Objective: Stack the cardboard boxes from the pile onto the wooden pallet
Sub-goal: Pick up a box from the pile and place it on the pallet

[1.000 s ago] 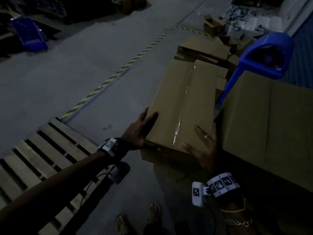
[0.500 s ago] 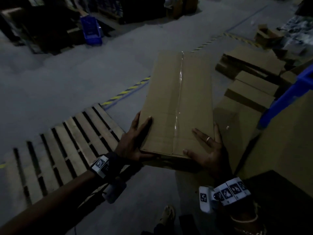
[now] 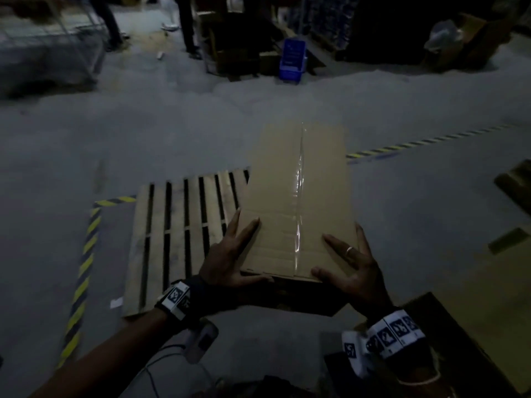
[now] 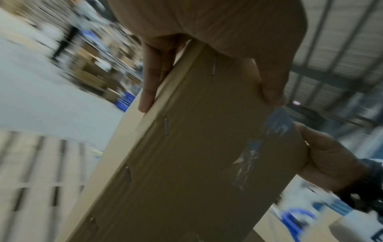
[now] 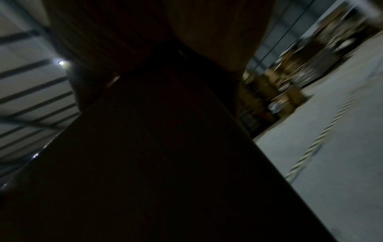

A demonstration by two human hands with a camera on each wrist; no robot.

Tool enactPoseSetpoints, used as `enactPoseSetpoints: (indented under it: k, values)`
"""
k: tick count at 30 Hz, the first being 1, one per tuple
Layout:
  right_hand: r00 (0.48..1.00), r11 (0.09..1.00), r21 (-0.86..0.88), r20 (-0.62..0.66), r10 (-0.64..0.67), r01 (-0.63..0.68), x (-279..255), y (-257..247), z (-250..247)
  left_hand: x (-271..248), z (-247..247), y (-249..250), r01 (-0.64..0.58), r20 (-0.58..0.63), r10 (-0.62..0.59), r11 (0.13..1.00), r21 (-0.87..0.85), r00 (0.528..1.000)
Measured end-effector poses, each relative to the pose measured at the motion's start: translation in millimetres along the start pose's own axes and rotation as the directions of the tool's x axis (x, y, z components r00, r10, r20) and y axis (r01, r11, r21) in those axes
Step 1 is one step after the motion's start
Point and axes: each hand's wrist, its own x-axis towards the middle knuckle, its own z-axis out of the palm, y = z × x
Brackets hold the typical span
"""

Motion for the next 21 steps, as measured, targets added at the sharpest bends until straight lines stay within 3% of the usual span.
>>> enactPoseSetpoints:
  k: [11, 21]
  values:
    - [0.959, 0.99, 0.062, 0.248, -0.14, 0.128, 31.7, -85.2, 138.9, -119.0, -74.2, -105.4, 0.236, -0.145, -0.23, 0.971, 0.03, 0.962]
    - [0.912, 0.975, 0.086, 0.346, -0.221, 0.203, 100.3, -120.0, 218.6, -127.3, -110.3, -177.1, 0.356, -0.227, -0.336, 0.933, 0.05, 0.914]
